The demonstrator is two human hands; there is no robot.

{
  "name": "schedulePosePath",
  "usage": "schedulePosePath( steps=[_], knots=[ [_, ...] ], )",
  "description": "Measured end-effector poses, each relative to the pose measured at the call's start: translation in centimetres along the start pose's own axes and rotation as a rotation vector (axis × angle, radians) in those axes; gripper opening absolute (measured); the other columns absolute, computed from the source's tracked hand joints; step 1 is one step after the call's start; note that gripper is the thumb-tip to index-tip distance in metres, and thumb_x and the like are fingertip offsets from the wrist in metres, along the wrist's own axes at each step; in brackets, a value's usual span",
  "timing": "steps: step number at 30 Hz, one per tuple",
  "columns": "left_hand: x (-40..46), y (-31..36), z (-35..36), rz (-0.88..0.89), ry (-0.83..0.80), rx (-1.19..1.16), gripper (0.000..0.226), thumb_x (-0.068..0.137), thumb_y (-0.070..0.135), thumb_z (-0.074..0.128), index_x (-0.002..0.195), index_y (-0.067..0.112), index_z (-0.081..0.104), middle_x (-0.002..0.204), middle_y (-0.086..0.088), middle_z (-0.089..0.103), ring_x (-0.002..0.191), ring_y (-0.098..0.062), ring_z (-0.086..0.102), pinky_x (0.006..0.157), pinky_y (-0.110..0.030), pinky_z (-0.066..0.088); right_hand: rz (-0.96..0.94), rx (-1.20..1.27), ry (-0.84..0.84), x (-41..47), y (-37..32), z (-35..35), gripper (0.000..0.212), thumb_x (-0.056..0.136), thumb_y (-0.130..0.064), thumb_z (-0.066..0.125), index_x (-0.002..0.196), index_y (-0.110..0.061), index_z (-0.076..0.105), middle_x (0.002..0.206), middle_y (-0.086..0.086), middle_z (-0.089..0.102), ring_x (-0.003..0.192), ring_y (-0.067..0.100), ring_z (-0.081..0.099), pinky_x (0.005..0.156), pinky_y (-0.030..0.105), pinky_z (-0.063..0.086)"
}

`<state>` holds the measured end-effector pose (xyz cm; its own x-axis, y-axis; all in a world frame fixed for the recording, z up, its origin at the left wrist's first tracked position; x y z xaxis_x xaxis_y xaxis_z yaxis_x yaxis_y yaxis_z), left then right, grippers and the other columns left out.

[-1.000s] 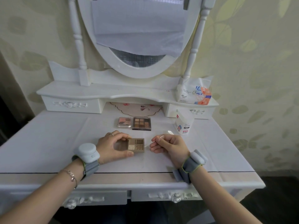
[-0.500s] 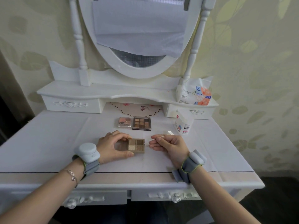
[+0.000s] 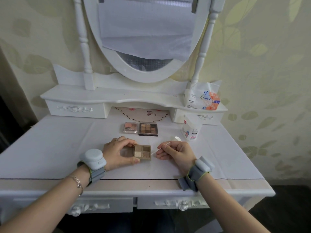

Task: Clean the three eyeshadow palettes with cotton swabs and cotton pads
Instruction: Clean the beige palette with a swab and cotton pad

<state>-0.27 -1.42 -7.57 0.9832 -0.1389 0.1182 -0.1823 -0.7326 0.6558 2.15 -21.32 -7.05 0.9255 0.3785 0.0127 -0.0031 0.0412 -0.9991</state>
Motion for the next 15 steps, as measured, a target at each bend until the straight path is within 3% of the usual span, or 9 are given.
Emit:
schedulePosePath(
  steps=[5,9,15],
  knots=[
    [0.06,-0.13,0.07,0.015,-0.004,-0.010,0.068,0.032,0.095,0.048,0.096,0.074,0.038,0.103,0.024,0.053,0.109,-0.003,0.045,0.101,-0.028,0.031,0.010,0.000,-0.033,-0.17,-0.22,0.11,0.026,0.094,0.003,0.046,0.077,-0.002,0.065,0.063,0.005,0.071,0.059,0.013,0.068,0.059,0.020,0.056],
    [0.07,-0.20,0.06,0.016,0.006,-0.021,0.072,0.030,0.099,0.041,0.097,0.073,0.039,0.103,0.024,0.053,0.108,-0.001,0.046,0.098,-0.024,0.031,0.006,0.017,-0.038,-0.24,-0.27,0.14,0.025,0.094,0.002,0.046,0.079,-0.002,0.066,0.066,0.005,0.072,0.062,0.013,0.069,0.061,0.020,0.056],
    [0.04,-0.23,0.11,0.018,-0.016,0.002,0.072,0.031,0.099,0.041,0.098,0.073,0.039,0.103,0.025,0.052,0.108,-0.001,0.044,0.100,-0.029,0.031,0.001,0.070,-0.008,-0.07,-0.07,-0.03,0.023,0.093,0.004,0.046,0.087,-0.003,0.067,0.073,0.004,0.074,0.070,0.013,0.071,0.067,0.019,0.056]
  ],
)
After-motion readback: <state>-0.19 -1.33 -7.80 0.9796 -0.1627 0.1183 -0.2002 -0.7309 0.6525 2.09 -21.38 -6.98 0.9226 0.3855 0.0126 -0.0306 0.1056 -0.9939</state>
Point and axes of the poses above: each hand's wrist, its own x-axis towards the middle knuckle, its own z-axis out of the palm, y = z × x, the point moved 6 cm from there along x, towards the middle knuckle
